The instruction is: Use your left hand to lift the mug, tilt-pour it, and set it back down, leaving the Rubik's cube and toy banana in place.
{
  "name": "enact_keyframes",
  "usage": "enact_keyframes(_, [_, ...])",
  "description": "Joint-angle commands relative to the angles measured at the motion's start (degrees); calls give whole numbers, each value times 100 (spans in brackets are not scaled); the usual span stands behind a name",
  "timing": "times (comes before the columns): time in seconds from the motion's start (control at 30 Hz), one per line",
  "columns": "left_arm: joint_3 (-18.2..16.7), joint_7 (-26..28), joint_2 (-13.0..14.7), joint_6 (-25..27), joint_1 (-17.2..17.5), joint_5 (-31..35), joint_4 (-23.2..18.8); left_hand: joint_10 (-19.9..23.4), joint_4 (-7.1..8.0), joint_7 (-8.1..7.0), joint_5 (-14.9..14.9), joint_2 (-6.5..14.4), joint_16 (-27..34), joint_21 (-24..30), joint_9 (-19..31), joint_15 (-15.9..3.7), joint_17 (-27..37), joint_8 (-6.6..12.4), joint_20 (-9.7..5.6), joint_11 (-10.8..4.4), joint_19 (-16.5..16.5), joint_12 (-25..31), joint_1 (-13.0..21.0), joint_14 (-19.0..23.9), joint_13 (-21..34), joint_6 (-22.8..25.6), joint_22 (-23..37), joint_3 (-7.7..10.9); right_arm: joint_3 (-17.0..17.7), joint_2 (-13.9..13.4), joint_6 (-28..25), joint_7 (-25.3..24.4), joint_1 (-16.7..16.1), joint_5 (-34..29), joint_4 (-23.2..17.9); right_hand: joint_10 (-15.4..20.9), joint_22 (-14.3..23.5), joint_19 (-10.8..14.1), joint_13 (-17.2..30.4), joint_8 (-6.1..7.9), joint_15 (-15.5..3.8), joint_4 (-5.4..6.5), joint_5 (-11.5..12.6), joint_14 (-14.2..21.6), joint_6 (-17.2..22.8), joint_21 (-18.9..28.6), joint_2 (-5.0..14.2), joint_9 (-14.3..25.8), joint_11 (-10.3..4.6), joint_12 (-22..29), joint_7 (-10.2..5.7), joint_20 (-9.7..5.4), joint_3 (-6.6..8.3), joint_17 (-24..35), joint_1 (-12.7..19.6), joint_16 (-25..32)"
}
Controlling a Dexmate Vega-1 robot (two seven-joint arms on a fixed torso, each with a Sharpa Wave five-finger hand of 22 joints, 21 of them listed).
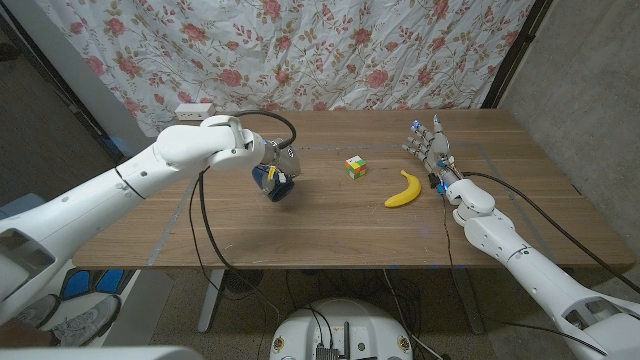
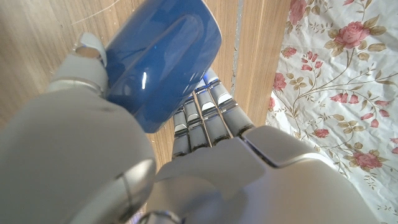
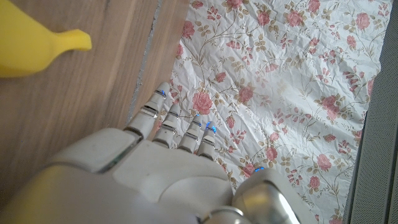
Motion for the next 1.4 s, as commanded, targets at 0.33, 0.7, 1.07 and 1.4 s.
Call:
enact_keyframes(0.33, [-226, 163, 94, 260, 235, -75, -94, 910, 40, -311, 21, 1662, -15, 65, 5, -914, 149, 1337, 27, -831, 49, 87, 816, 186, 1371, 565, 9, 100, 0, 0, -2, 0, 0, 0, -1, 34, 29, 21, 23, 21, -294, 38, 25, 27, -2, 36, 54, 14, -1, 25, -37, 3, 12, 14, 10, 29])
enact_keyframes(0.7, [-512, 409, 122, 622, 418, -642, -43, 937, 27, -327, 19, 1664, -15, 82, -3, -934, 168, 1371, 6, -838, 74, 99, 816, 232, 1397, 610, 8, 105, 1, -2, -5, -1, -1, 1, -5, 42, 30, 23, 23, 21, -286, 38, 25, 26, -4, 37, 55, 14, 0, 28, -37, 1, 12, 14, 10, 29])
enact_keyframes(1.07, [-747, 608, 269, 1035, 702, -1268, -70, 946, 9, -347, 18, 1673, -27, 89, -12, -942, 189, 1386, 1, -841, 76, 103, 847, 235, 1424, 607, 8, 119, 1, -3, -6, -3, -4, 1, -10, 39, 30, 20, 23, 21, -290, 38, 26, 24, -5, 36, 54, 14, 1, 27, -37, 3, 12, 14, 10, 28])
enact_keyframes(1.4, [-1058, 1050, 423, 1492, 1079, -1848, -160, 956, 12, -359, 11, 1666, -35, 95, -19, -959, 205, 1408, -6, -860, 76, 107, 843, 251, 1447, 630, 7, 113, 1, -3, -7, -3, -4, 1, -11, 42, 30, 22, 23, 21, -291, 38, 26, 35, -4, 36, 55, 14, 2, 28, -37, 3, 12, 14, 10, 33])
